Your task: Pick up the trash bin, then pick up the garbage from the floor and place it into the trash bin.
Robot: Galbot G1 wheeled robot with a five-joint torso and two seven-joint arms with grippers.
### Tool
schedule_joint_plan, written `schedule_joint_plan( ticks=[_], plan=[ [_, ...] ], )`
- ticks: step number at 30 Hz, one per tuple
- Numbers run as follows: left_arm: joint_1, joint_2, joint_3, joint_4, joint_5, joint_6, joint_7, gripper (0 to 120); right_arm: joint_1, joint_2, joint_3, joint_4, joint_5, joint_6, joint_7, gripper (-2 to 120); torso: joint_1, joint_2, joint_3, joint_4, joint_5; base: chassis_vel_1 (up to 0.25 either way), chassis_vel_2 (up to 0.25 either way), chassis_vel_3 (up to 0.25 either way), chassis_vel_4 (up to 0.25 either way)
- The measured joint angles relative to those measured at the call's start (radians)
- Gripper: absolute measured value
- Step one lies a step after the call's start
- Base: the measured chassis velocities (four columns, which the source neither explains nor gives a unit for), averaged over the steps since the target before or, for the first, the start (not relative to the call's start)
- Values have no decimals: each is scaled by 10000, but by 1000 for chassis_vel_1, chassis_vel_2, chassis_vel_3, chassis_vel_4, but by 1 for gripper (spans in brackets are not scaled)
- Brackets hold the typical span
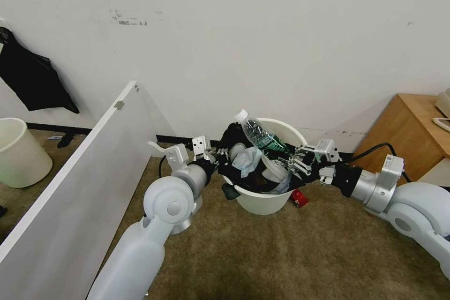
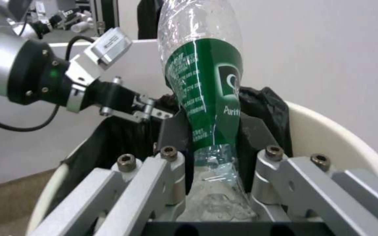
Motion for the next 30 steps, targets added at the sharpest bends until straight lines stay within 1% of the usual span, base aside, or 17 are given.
schedule_joint_plan(
  ticks=[9,21,22,23,25,27,28,29,30],
  plan=[
    [-101,-55,18,111,4,-1,71,4,412,61,-500,-539,-28,-4,194,17,0,0,0,-1,0,0,0,0,0],
    [-167,-123,0,157,17,-12,105,4,530,86,-832,-714,-87,-4,551,17,0,0,0,-1,0,0,0,0,0],
    [-182,-128,0,166,20,-12,107,4,513,91,-832,-713,-96,-5,590,22,0,0,0,-1,0,0,0,0,0],
    [-182,-128,0,166,20,-12,107,4,513,91,-832,-713,-96,-5,590,22,0,0,0,-1,0,0,0,0,0],
    [-198,-142,0,192,21,-13,112,4,463,92,-825,-707,-120,-14,678,33,0,0,0,-1,0,0,0,0,0],
    [-207,-149,-1,200,22,-13,113,4,454,92,-815,-707,-128,-15,691,35,0,0,0,-1,0,0,0,0,0],
    [-221,-167,-1,216,26,-15,118,4,446,91,-802,-704,-128,-16,711,44,0,0,0,-1,0,0,0,0,0],
    [-222,-174,0,223,27,-17,121,4,446,92,-792,-696,-124,-18,723,48,0,0,0,-1,0,0,0,0,0],
    [-222,-174,0,223,27,-17,121,4,446,92,-792,-696,-124,-18,723,48,0,0,0,-1,0,0,0,0,0]
  ],
)
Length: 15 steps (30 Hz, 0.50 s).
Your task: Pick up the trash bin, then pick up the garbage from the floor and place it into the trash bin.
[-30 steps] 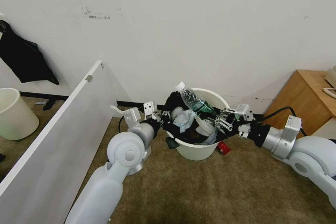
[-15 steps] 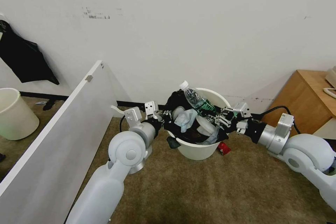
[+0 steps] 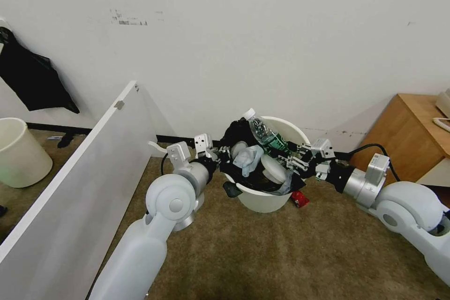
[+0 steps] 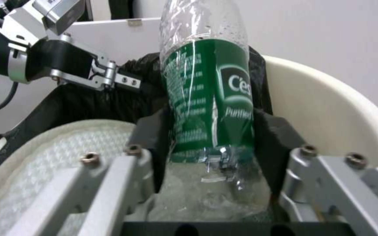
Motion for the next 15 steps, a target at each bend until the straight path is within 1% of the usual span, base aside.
schedule_joint_plan(
  ticks=[1,2,3,4,5,7,8,10,11,13,15],
  plan=[
    [0,-4,0,5,2,-2,3,4,0,0,10,17,8,-2,12,54,0,0,0,0,0,0,0,0,0],
    [0,-4,0,5,2,-2,3,4,0,0,10,17,8,-2,12,54,0,0,0,0,0,0,0,0,0],
    [0,-4,0,7,8,-5,16,4,6,0,17,49,25,-3,19,61,0,0,0,0,0,0,0,0,0],
    [0,-4,-5,7,12,-7,24,4,14,-4,23,67,37,-4,20,65,0,0,0,0,0,0,0,0,0],
    [0,-4,-5,7,12,-7,24,4,14,-4,23,67,37,-4,20,65,0,0,0,0,0,0,0,0,0],
    [-4,-10,-25,14,23,-10,29,4,51,-10,37,78,47,-4,24,77,0,0,0,0,0,0,0,0,0],
    [-4,-10,-25,14,23,-10,29,4,51,-10,37,78,47,-4,24,77,0,0,0,0,0,0,0,0,0],
    [-4,-21,-42,24,69,-15,57,4,70,21,69,77,47,-4,31,88,0,0,0,0,0,0,0,0,0],
    [-4,-21,-42,24,69,-15,57,4,70,21,69,77,47,-4,31,88,0,0,0,0,0,0,0,0,0],
    [13,-33,-108,55,137,-37,125,4,70,36,156,126,50,-2,40,97,0,0,0,0,0,0,0,0,0],
    [14,-42,-159,80,153,-46,138,4,66,30,245,203,83,0,43,99,0,0,0,1,0,0,0,0,0]
  ],
)
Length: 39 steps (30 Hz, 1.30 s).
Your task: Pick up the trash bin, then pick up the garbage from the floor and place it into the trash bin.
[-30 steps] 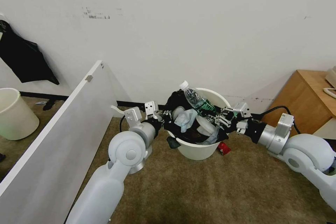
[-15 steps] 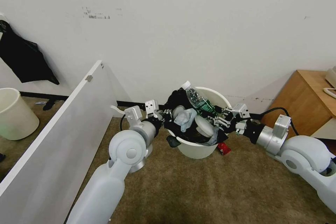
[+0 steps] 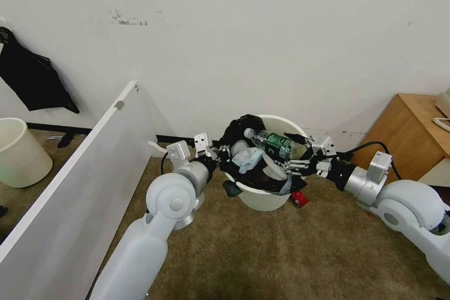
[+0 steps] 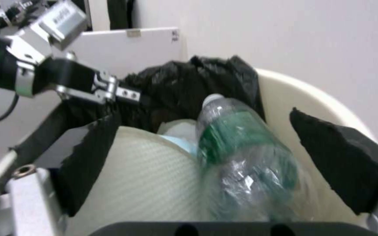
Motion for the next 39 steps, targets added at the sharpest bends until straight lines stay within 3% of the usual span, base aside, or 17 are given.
schedule_joint_plan(
  ticks=[18,25,32,39],
  plan=[
    [84,-105,-408,90,107,-32,51,4,116,-23,1429,843,530,89,96,100,0,0,0,0,0,0,0,0,0],
    [283,-5,-822,-41,91,-36,51,4,346,298,1755,914,718,158,287,100,0,0,0,0,-1,0,0,0,0],
    [492,128,-1179,-194,49,-36,54,4,430,684,1906,761,780,153,686,100,0,0,0,0,-1,0,0,0,0],
    [731,337,-1768,-464,-53,-36,63,4,360,1209,1933,424,752,-304,1865,100,0,0,0,-1,-2,0,0,0,0]
  ],
)
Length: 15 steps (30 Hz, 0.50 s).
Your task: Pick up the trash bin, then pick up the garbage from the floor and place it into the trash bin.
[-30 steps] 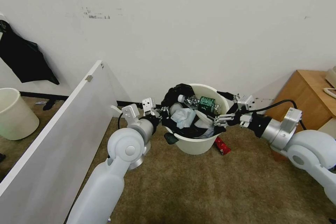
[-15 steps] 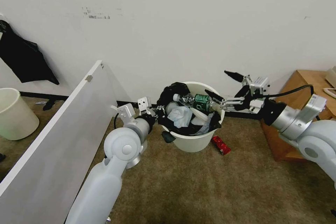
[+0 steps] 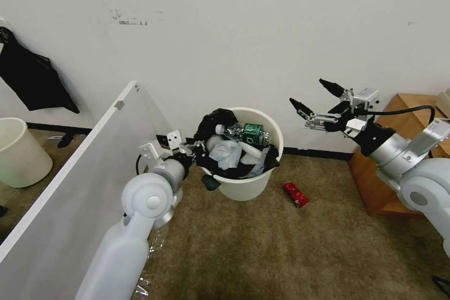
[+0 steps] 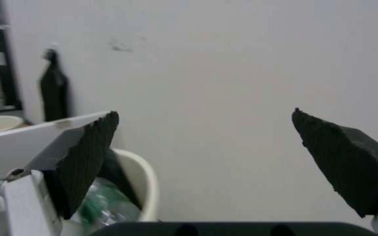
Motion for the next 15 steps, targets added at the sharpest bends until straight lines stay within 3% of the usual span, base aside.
schedule_joint_plan(
  ticks=[9,13,15],
  plan=[
    [150,81,-242,-199,-27,14,-6,4,-246,356,-303,-435,-6,-1704,2130,100,0,0,0,0,1,0,0,0,0],
    [164,75,-274,-215,-27,18,-11,4,-307,385,-395,-653,16,-2200,2531,100,0,0,0,0,1,0,0,0,0],
    [197,74,-301,-262,-30,23,-17,4,-348,458,-501,-978,109,-2911,3001,100,0,0,0,0,2,0,0,0,0]
  ],
)
